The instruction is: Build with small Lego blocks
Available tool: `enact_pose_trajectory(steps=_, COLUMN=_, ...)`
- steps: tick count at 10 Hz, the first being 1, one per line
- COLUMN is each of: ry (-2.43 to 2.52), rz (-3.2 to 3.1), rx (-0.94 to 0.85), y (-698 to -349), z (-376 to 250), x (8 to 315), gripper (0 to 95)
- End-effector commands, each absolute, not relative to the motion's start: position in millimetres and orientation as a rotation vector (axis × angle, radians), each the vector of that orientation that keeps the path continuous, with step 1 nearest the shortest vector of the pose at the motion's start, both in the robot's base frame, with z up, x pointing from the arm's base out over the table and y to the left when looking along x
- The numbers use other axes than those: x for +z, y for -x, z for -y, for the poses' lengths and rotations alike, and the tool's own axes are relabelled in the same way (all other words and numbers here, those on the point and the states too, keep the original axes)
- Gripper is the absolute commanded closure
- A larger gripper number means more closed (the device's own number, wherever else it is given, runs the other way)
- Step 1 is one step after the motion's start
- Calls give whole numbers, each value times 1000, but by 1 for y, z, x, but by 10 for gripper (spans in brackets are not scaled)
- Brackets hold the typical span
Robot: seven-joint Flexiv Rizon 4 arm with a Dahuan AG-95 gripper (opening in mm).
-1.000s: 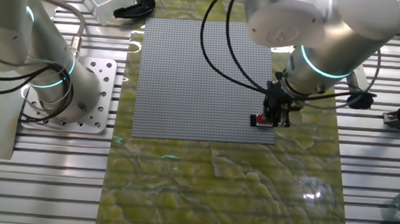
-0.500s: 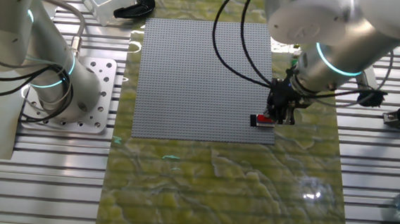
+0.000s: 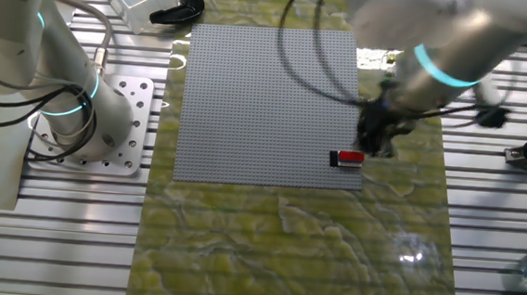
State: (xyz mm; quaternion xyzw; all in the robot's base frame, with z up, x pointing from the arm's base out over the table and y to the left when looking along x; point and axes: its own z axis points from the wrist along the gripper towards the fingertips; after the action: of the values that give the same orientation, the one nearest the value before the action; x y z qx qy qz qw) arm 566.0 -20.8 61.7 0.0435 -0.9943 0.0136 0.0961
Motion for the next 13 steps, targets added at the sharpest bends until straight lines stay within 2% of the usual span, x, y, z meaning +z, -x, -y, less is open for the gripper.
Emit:
enact_pose_trajectory(steps=1, ry=-143, rz=2988, rx=21, y=-577, z=12, x=73, gripper=950)
enact_pose_trajectory(steps=3, ry=-154, rz=3017, rx=-5, y=-588, z=3, x=77, gripper=950)
enact_pose_trajectory(steps=4, ry=-165, rz=3030, rx=-15, y=-592, z=-2, x=77, gripper=760)
enact_pose_trajectory(steps=5, ry=-161, rz=3039, rx=-21, y=-596, z=-7, x=76, gripper=760)
enact_pose_trajectory(steps=6, ry=-90, rz=3041, rx=-18, y=-603, z=-19, x=73, gripper=950)
enact_pose_trajectory(steps=11, ry=17, rz=3050, rx=-33, y=-617, z=-62, x=61, gripper=950)
enact_pose_trajectory(steps=12, ry=15, rz=3056, rx=-34, y=-614, z=-71, x=61, gripper=760)
enact_pose_trajectory(steps=13, ry=20, rz=3054, rx=-27, y=-613, z=-77, x=61, gripper=760)
